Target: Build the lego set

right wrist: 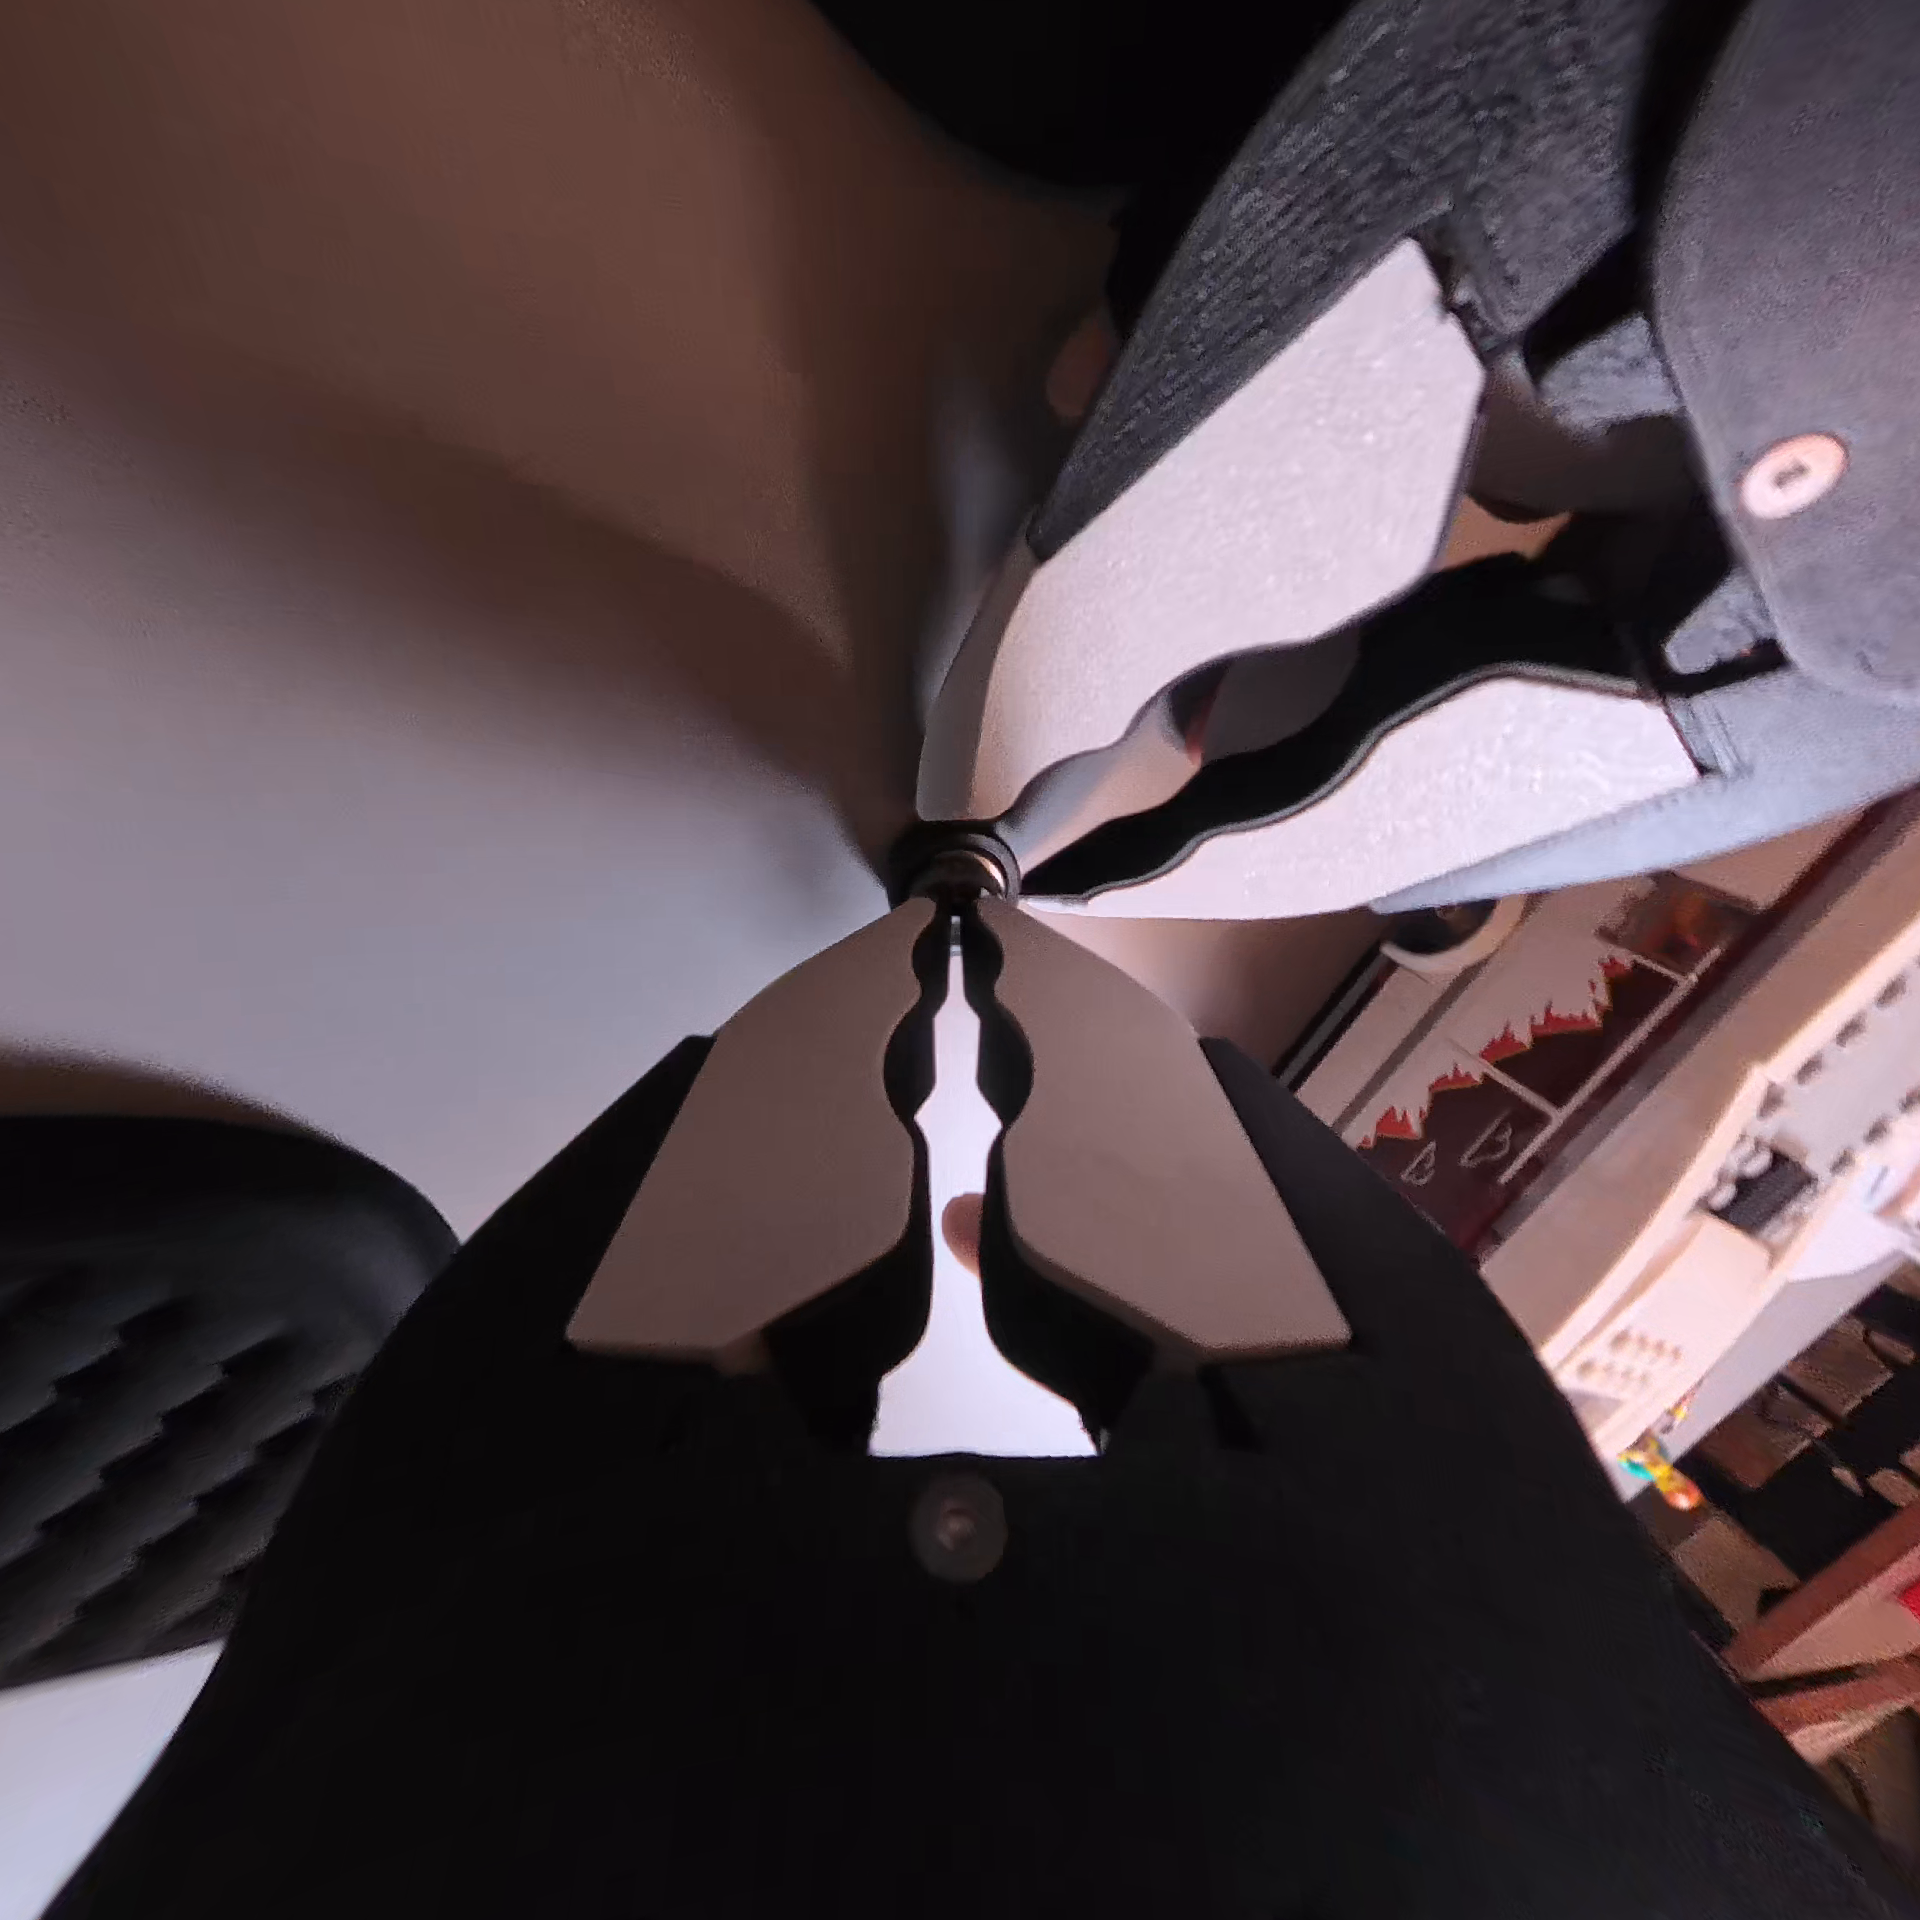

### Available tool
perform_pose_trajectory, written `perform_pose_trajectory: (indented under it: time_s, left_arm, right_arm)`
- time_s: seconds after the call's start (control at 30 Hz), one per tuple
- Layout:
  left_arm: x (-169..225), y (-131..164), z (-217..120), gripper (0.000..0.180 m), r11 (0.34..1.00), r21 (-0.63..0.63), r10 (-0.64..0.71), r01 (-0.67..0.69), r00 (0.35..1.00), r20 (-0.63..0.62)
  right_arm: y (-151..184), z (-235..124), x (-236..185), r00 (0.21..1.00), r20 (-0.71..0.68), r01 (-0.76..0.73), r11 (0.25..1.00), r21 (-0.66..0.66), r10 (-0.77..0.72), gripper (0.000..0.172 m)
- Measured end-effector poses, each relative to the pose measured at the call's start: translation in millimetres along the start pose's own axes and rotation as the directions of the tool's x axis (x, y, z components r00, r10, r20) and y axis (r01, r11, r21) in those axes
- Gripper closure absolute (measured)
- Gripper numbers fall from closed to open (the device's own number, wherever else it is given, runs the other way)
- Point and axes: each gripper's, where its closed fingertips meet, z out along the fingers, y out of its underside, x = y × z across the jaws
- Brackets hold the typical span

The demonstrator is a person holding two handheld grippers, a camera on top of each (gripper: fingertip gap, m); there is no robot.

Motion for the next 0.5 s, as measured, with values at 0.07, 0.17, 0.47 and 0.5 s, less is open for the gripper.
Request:
perform_pose_trajectory:
  time_s: [0.07,0.17,0.47,0.5]
  left_arm:
    - [0,0,0,0.16,1.0,0.002,0.007,-0.007,1.0,0.006]
    - [3,-2,1,0.154,1.0,0.003,0.013,-0.013,1.0,-0.009]
    - [-1,-10,14,0.154,0.999,-0.013,-0.04,0.04,0.999,0.016]
    - [-2,-10,14,0.154,0.999,-0.016,-0.041,0.041,0.999,0.024]
  right_arm:
    - [1,-2,-1,0.997,-0.049,-0.059,0.997,0.046,0.061,0.168]
    - [0,-6,0,0.976,-0.093,-0.179,0.968,0.173,0.197,0.157]
    - [2,-19,-13,0.893,-0.142,-0.33,0.836,0.438,0.427,0.147]
    - [1,-17,-14,0.886,-0.174,-0.32,0.837,0.444,0.431,0.145]
